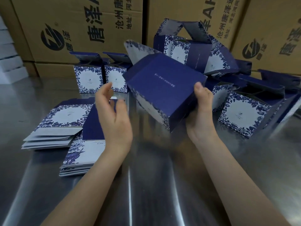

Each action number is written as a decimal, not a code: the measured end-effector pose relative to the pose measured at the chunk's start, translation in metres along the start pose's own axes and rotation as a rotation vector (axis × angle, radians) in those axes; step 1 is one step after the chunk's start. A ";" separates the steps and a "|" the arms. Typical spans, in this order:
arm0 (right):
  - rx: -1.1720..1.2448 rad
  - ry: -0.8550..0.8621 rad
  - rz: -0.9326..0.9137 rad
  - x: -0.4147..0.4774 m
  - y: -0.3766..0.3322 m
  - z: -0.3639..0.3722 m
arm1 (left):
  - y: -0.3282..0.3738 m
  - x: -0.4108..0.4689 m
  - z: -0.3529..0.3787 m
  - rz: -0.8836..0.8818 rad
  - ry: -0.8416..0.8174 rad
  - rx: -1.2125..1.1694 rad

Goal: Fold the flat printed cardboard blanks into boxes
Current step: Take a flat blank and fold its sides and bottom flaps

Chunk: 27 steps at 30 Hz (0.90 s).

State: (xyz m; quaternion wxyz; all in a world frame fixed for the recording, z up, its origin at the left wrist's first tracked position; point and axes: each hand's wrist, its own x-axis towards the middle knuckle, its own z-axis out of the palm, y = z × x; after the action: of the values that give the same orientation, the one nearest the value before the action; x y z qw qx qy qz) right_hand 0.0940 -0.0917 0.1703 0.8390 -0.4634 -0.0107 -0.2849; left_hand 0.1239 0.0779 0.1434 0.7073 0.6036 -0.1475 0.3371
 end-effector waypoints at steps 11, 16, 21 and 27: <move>0.351 -0.229 0.346 -0.003 0.014 -0.006 | -0.001 0.014 -0.003 -0.857 -0.328 -0.693; 0.194 -0.128 0.368 0.000 0.012 -0.005 | 0.000 0.013 -0.001 -0.872 -0.243 -0.691; -0.501 0.145 0.028 0.003 0.012 -0.006 | -0.005 0.020 -0.003 -0.728 -0.046 -0.523; -0.562 -0.193 -0.160 -0.011 0.012 0.004 | -0.005 0.009 -0.001 -0.495 -0.095 -0.176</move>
State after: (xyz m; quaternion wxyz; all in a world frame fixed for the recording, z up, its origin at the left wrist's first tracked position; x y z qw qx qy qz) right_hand 0.0916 -0.0787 0.1596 0.6480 -0.6999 -0.0476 -0.2967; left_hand 0.1336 0.0809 0.1450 0.8103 0.5725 -0.0572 0.1113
